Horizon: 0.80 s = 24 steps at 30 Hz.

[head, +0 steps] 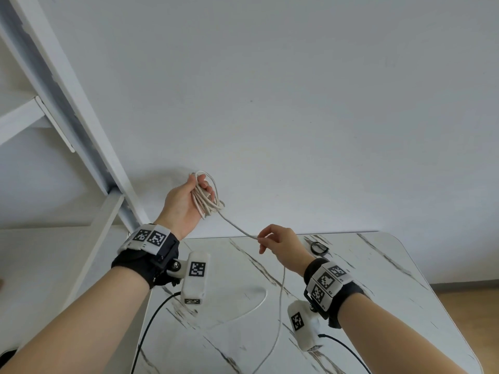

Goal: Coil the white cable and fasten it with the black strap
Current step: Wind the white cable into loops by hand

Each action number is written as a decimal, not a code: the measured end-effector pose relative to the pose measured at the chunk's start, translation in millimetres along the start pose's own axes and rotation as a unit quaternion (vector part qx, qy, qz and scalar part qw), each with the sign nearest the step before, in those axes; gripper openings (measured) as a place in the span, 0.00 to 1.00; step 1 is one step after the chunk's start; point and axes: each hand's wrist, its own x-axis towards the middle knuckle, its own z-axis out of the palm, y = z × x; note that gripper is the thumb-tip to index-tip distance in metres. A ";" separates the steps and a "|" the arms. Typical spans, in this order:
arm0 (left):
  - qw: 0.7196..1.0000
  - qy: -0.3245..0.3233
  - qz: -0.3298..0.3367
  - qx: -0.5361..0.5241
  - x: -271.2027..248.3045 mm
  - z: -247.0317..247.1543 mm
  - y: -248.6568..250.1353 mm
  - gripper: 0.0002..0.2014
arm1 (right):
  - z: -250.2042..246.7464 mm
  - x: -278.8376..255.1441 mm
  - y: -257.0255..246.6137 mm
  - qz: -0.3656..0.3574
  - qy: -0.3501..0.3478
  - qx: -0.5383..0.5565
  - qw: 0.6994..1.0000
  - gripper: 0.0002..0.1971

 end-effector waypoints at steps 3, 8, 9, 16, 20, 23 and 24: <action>0.999 0.004 0.002 0.051 -0.4 -1.8 -10.4 0.12 | 0.9 1.3 -8.0 -0.051 -0.012 -0.095 0.994 0.04; 0.991 0.007 0.012 0.132 -7.9 2.7 -27.0 0.08 | 4.6 0.2 -26.5 -0.099 -0.038 -0.167 0.980 0.05; 0.989 0.005 0.012 0.149 -9.1 4.1 -29.8 0.08 | 5.4 -0.4 -30.4 -0.108 -0.043 -0.171 0.978 0.05; 0.934 -0.035 -0.008 0.357 -18.9 7.0 -42.4 0.06 | 11.5 -4.2 -52.7 -0.144 -0.070 -0.164 0.973 0.13; 0.910 -0.052 -0.024 0.411 -22.0 1.7 -42.3 0.12 | 11.3 -5.2 -57.1 -0.165 -0.070 -0.123 0.976 0.09; 0.904 -0.087 -0.044 0.417 -29.8 2.2 -40.4 0.13 | 6.7 -5.4 -60.2 -0.177 -0.039 -0.133 0.974 0.05; 0.898 -0.100 -0.053 0.424 -32.1 2.0 -40.1 0.13 | 5.5 -4.6 -60.7 -0.181 -0.029 -0.141 0.973 0.06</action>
